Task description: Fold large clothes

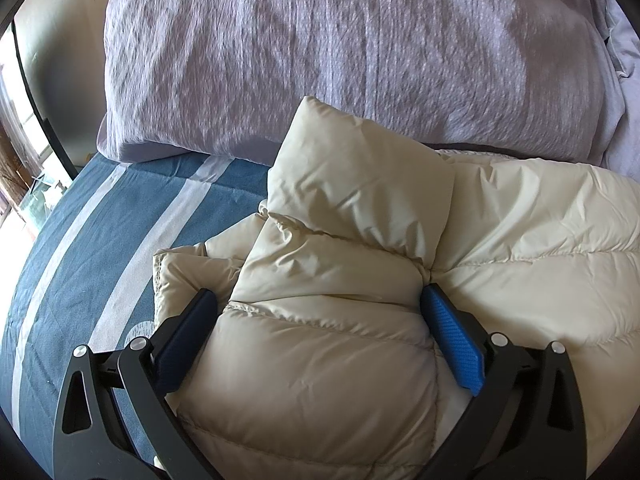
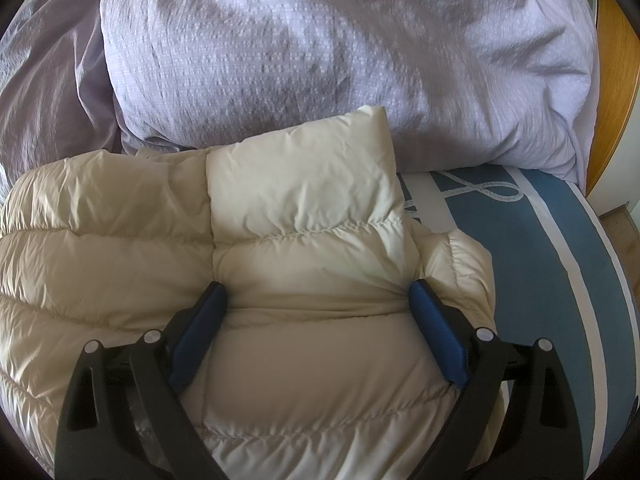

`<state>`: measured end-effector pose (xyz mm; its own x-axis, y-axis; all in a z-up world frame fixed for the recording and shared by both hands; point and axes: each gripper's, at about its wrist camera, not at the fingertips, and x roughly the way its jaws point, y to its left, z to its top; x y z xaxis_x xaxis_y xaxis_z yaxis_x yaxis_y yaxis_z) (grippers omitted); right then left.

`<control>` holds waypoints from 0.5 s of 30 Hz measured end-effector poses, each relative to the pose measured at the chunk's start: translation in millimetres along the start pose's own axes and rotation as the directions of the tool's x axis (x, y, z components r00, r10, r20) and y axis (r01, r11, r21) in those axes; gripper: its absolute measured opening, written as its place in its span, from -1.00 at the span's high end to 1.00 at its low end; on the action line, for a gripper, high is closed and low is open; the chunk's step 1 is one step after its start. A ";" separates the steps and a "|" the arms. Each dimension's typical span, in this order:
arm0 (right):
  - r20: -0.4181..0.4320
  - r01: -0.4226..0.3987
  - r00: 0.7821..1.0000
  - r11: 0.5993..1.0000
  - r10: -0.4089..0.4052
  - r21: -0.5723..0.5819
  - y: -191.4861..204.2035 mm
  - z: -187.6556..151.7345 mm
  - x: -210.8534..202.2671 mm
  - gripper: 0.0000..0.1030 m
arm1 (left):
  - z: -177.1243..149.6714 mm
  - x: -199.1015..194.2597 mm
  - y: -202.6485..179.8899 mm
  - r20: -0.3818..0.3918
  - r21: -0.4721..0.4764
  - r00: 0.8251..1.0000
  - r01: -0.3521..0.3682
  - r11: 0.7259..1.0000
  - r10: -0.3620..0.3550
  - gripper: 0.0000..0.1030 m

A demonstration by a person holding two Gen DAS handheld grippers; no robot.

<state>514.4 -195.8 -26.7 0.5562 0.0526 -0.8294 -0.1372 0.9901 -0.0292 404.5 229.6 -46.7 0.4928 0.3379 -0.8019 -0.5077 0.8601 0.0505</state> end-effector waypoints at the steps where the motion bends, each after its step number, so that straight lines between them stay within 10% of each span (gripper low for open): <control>1: 0.000 0.000 1.000 1.000 0.000 0.000 0.0 0.0 0.0 -0.80 | -0.1 -0.6 -0.5 0.000 0.000 1.000 0.000 1.000 0.000 -0.97; 15: 0.016 -0.029 0.999 0.999 0.029 0.038 -3.9 1.5 4.3 -0.81 | 1.9 2.4 1.4 -0.001 -0.011 1.000 0.007 1.000 -0.007 -0.97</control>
<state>518.5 -199.3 -29.2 0.5655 0.0830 -0.8206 -0.1220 0.9924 0.0164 406.4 232.4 -47.4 0.4958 0.3314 -0.8027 -0.5119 0.8582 0.0381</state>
